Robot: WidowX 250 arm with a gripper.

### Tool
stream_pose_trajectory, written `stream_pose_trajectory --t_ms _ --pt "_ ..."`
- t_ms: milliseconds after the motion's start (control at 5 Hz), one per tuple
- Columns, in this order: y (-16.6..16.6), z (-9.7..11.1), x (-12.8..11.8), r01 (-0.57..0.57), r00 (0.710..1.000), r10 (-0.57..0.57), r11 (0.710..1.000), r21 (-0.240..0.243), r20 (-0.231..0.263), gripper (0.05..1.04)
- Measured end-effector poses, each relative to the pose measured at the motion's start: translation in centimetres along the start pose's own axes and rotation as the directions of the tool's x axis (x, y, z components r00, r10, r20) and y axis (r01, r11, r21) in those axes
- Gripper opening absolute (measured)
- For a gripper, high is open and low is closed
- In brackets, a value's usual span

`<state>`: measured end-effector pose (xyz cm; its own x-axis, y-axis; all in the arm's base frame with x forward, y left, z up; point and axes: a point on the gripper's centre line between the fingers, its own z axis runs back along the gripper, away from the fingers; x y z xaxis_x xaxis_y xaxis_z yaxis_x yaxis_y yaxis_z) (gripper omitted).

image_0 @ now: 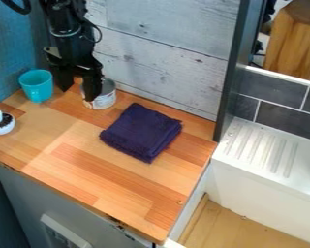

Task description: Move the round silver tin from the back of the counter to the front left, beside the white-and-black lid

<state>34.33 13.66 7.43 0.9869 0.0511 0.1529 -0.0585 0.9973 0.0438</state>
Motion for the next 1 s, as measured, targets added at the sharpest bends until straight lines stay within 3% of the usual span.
stream_pose_trajectory --t_ms 200,400,1000 --pt "-0.2 -1.3 -0.5 0.001 0.999 -0.001 1.000 -0.013 -0.038 1.000" --pt "-0.2 -1.7 0.5 -0.020 1.000 0.019 0.999 -0.033 -0.020 1.000" --pt "1.4 -3.0 4.3 -0.159 0.983 0.158 0.987 0.010 0.092 1.000"
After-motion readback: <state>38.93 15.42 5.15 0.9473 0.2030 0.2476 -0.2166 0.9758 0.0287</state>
